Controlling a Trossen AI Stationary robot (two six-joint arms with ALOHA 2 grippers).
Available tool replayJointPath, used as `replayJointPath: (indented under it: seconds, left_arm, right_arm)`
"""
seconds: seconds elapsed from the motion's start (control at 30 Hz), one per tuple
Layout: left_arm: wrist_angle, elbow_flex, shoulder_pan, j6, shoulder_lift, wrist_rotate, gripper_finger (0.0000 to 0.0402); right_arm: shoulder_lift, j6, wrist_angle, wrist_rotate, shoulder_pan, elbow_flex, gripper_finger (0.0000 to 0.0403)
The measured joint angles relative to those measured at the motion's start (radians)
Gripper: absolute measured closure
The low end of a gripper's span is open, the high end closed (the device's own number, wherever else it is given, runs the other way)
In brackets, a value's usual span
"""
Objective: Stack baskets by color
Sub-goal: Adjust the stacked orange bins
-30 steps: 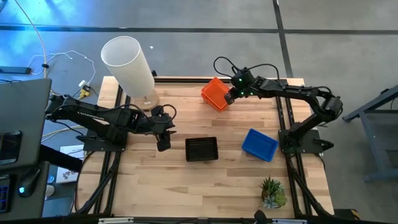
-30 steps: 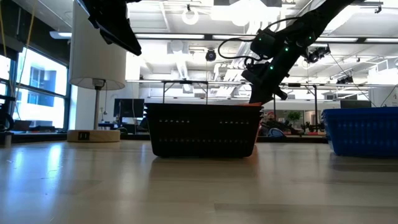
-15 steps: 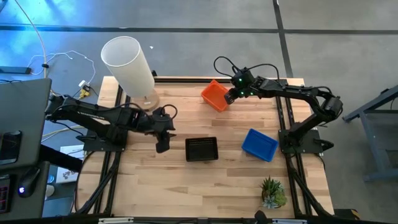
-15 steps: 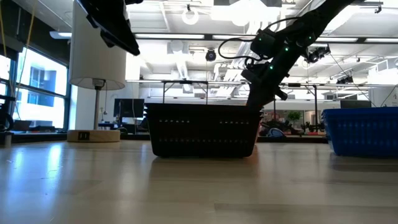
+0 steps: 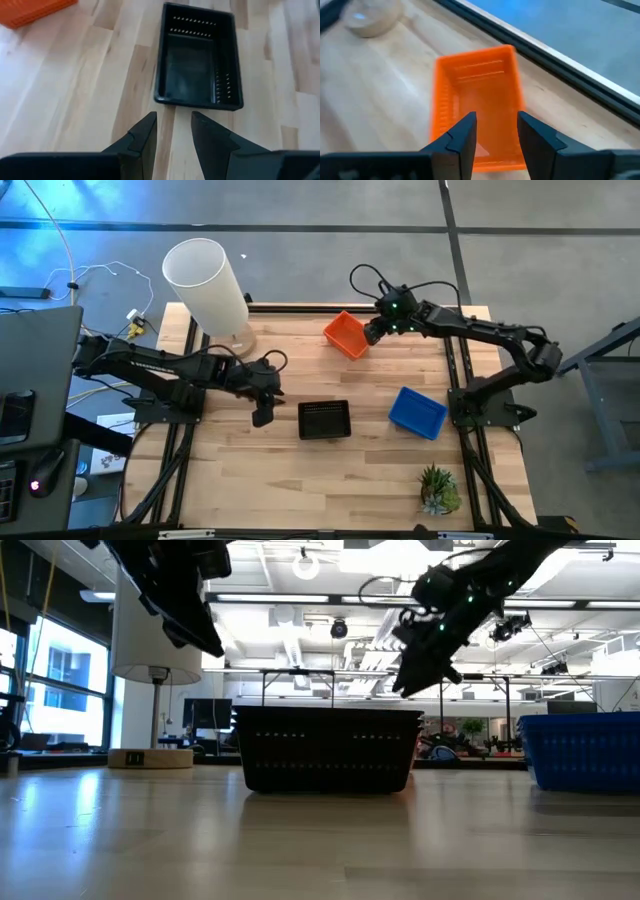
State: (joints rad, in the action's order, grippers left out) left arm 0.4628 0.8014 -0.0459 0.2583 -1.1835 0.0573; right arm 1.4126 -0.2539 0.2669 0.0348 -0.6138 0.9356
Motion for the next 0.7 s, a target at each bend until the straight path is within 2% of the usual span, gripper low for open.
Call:
replayJointPath:
  seconds: [0.13, 0.37, 0.53, 0.7]
  left_arm:
    - [-0.069, -0.036, -0.008, 0.001, 0.0, -0.037, 0.0294]
    - [-0.085, -0.036, -0.008, 0.001, 0.0, -0.039, 0.0294]
    - [-0.1, -0.036, -0.008, 0.001, 0.0, -0.039, 0.0294]
    - [-0.099, -0.036, -0.008, 0.001, 0.0, -0.038, 0.0294]
  right_arm:
    - [-0.047, 0.002, 0.029, 0.027, 0.047, 0.0, 0.0274]
    - [-0.066, -0.008, 0.046, 0.027, 0.183, 0.0, 0.0274]
    - [-0.013, -0.068, -0.009, -0.022, 0.298, 0.001, 0.0274]
    - [0.069, -0.129, -0.032, -0.05, 0.352, 0.001, 0.0274]
